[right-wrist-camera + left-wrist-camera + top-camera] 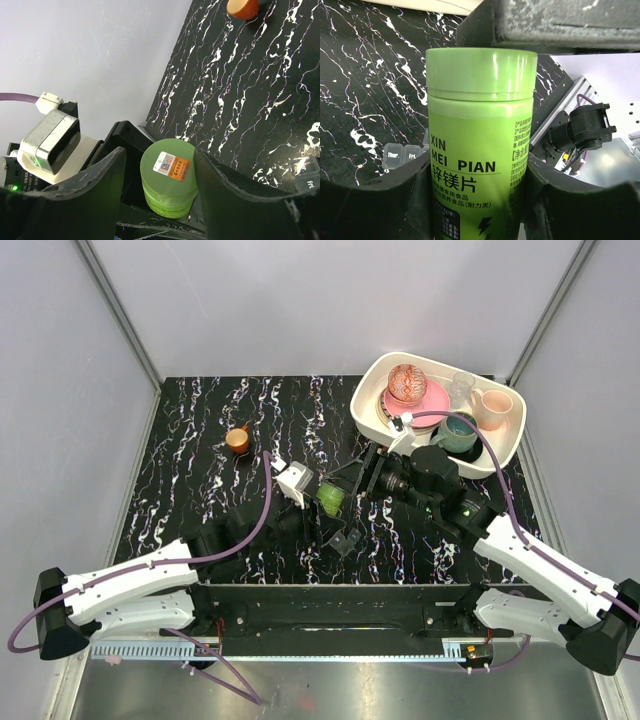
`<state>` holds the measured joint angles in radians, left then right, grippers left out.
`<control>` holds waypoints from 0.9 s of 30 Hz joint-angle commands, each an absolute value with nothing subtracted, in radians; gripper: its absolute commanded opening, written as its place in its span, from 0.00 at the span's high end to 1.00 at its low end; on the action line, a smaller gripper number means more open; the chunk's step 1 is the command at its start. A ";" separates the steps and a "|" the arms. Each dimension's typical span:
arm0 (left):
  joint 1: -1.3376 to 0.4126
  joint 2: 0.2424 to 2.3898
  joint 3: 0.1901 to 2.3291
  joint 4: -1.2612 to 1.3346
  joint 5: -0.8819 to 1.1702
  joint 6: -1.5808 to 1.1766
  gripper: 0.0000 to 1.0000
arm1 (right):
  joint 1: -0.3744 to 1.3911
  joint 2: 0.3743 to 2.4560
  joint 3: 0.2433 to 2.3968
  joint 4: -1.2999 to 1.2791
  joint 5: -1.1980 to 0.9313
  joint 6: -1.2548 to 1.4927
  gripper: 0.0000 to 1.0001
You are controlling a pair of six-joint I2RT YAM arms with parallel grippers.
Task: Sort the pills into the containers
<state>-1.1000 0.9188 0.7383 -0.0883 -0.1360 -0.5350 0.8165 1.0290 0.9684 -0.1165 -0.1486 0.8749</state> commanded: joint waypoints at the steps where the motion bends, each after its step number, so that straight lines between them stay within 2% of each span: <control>1: -1.103 0.904 0.805 0.015 -0.166 -0.545 1.00 | 0.839 1.025 0.951 -0.094 -0.149 0.894 0.37; 15: -1.108 0.899 0.796 0.032 -0.146 -0.545 1.00 | 0.841 1.029 0.923 -0.103 -0.095 0.902 0.37; 27: -1.109 0.907 0.798 0.034 -0.143 -0.546 1.00 | 0.841 1.048 0.920 -0.107 -0.103 0.893 0.30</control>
